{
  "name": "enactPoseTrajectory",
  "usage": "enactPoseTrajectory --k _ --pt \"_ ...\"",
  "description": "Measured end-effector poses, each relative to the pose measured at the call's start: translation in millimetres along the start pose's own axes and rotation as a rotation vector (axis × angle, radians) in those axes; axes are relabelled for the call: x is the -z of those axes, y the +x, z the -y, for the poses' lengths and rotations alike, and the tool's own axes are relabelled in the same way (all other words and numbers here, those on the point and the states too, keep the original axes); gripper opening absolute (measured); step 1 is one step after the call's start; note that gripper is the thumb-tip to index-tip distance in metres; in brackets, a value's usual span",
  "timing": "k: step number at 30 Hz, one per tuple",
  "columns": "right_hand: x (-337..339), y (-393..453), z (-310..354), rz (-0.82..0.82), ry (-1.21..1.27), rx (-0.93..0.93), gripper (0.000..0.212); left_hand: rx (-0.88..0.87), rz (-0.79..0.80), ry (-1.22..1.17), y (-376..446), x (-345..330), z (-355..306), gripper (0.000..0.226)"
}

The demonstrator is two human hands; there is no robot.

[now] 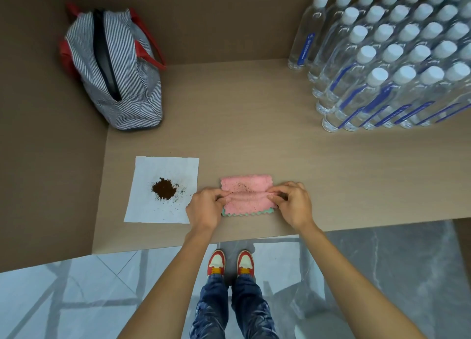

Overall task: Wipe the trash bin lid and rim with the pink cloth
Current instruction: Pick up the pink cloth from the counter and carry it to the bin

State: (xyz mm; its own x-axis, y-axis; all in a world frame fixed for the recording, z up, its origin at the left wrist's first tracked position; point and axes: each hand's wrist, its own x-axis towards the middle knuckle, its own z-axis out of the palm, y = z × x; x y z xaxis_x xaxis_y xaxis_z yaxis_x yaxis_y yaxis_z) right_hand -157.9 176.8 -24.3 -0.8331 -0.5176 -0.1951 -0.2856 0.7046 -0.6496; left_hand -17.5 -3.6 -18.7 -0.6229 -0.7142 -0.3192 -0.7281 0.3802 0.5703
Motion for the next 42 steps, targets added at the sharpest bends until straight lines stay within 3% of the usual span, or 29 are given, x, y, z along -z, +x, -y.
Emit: enactPoseTrajectory --k 7,14,20,22,26,29,31,35,38,42 --pt "2.3 -15.5 8.3 -0.005 0.2 -0.062 0.018 -0.105 0.063 -0.102 -3.2 10.7 -4.8 0.007" --pt "22.3 -35.7 31.4 0.042 0.444 -0.081 0.026 -0.071 0.098 -0.27 -30.8 37.3 -19.6 0.003" --pt "75.8 -66.3 58.8 0.06 0.821 -0.059 0.035 -0.116 0.101 -0.604 -68.7 76.6 -57.8 0.023" --pt "98.7 -80.2 66.1 0.023 0.968 -0.025 0.031 -0.17 0.13 -0.684 -80.2 91.1 -76.4 0.028" --pt "136.3 -108.5 74.3 -0.02 1.276 0.006 0.013 -0.24 0.236 -0.854 -101.3 109.5 -107.4 0.017" --pt "158.1 -131.2 82.2 -0.072 1.373 -0.048 0.006 -0.28 0.348 -0.948 -115.1 119.5 -126.7 0.021" --pt "169.0 -147.4 88.2 -0.12 1.328 -0.12 0.021 -0.301 0.43 -0.958 -124.3 124.3 -137.6 0.023" --pt "175.2 -178.4 89.8 -0.184 1.452 -0.236 0.019 -0.355 0.484 -0.894 -138.6 122.0 -152.2 0.012" --pt "172.7 -203.5 93.2 -0.147 1.633 -0.324 0.056 -0.402 0.553 -0.856 -148.3 116.7 -158.3 0.016" --pt "158.6 -241.7 102.1 -0.098 1.824 -0.214 0.072 -0.505 0.72 -0.856 -161.1 110.0 -160.9 0.023"
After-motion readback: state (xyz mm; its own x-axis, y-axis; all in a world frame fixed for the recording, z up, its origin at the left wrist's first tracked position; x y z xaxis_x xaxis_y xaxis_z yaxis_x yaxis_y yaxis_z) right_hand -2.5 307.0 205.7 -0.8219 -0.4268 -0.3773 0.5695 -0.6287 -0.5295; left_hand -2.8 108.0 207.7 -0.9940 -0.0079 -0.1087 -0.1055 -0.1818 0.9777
